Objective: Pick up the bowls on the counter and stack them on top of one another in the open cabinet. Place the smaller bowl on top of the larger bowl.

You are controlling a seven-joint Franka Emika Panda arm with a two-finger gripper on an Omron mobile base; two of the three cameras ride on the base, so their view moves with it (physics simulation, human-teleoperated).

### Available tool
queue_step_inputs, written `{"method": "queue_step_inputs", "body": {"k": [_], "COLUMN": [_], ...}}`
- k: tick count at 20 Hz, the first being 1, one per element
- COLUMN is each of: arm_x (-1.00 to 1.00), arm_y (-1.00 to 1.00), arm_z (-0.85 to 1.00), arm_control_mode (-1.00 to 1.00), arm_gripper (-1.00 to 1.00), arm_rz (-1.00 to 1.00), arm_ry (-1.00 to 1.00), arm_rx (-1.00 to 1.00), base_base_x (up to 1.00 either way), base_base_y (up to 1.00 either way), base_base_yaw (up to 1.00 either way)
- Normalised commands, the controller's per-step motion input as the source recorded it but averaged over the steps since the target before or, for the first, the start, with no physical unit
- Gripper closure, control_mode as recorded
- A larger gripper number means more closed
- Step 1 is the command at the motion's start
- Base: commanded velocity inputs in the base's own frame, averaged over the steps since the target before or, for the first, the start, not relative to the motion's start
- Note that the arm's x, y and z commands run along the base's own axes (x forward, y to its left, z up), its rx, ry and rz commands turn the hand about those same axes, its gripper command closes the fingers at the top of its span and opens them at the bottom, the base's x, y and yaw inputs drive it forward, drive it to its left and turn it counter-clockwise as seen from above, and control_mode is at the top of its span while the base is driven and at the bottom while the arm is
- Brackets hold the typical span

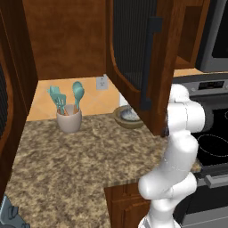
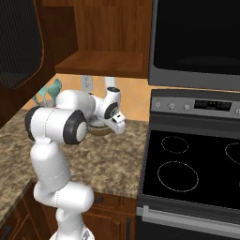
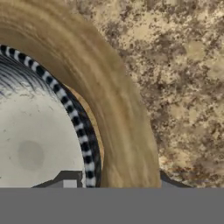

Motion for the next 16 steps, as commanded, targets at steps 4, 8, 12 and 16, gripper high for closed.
{"method": "queue_step_inputs", "body": {"k": [4, 8, 12, 16], "arm_x": [-1.00, -1.00, -0.98, -0.69], "arm_y": [-0.83, -0.71, -0.40, -0.10], "arm_z": [0.52, 0.84, 1.00, 1.00], "arm_control_mode": [-1.00, -1.00, -1.00, -1.00], "arm_gripper": [1.00, 1.00, 1.00, 1.00], "arm_rz": [-0.12, -0.10, 0.00, 0.00], "arm_ry": [-0.26, -0.28, -0.36, -0.34], "arm_rx": [0.14, 0.15, 0.15, 0.13], "base_base_x": [0.00, 0.00, 0.00, 0.00], "base_base_y": [0.00, 0.00, 0.00, 0.00], "base_base_yaw": [0.00, 0.00, 0.00, 0.00]}}
